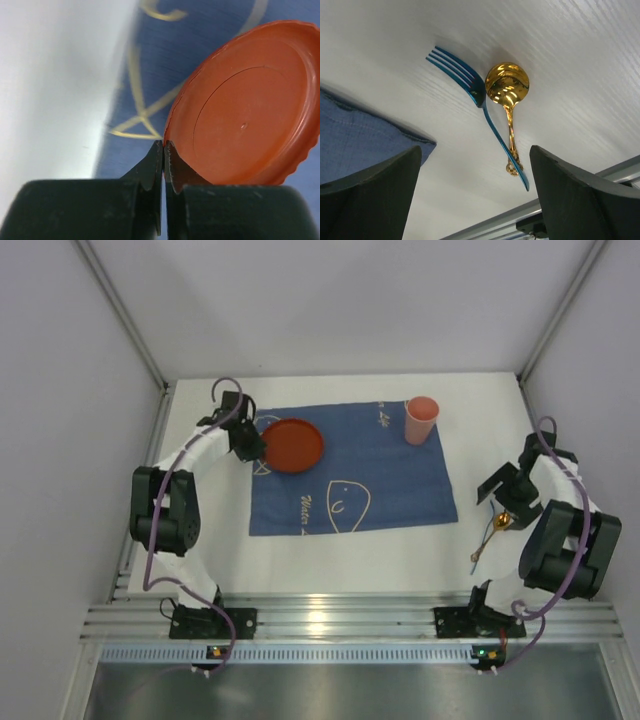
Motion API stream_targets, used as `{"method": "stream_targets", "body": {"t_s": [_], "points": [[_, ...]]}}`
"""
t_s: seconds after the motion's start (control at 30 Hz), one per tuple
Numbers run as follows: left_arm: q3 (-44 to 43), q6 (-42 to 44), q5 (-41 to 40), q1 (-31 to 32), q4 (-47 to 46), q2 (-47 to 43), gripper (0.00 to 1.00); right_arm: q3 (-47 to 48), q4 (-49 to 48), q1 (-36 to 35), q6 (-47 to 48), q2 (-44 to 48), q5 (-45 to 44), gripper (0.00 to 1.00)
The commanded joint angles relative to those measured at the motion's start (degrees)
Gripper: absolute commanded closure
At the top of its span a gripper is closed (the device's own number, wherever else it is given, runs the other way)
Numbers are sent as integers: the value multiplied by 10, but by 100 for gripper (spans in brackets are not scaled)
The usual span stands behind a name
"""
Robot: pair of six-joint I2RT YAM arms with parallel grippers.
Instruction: Set the dinner table for one person
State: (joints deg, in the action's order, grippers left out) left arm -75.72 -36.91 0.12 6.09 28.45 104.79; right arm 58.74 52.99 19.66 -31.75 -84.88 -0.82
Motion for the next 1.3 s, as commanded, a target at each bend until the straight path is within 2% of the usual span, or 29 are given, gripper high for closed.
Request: {"method": "stream_targets", "body": {"t_s": [0.0, 0.13, 0.23, 0.33, 0.53, 0.73, 1.03, 1.27], "points": [[-43, 17, 10, 38, 32, -50, 100, -9, -51, 6, -4, -12, -14, 11], [-47, 19, 42, 57, 32, -49, 100, -11, -56, -4, 5, -34, -34, 28], [-41, 27, 57, 72, 31, -36, 100, -21, -59, -24, 4, -41, -53, 37], [-27, 32, 72, 82, 21, -16, 100, -29, -64, -51, 0, -50, -69, 51], [-8, 39, 85, 96, 11, 3, 100, -33, -64, -76, 3, -84, -103, 70], [-2, 40, 92, 103, 6, 20, 100, -47, -62, -78, 5, -93, -122, 72], [1, 45, 89, 104, 7, 31, 100, -5, -37, -76, 20, -70, -132, 62], [-14, 50, 88, 105, 13, 38, 100, -23, -47, -76, 21, -64, -125, 61]]}}
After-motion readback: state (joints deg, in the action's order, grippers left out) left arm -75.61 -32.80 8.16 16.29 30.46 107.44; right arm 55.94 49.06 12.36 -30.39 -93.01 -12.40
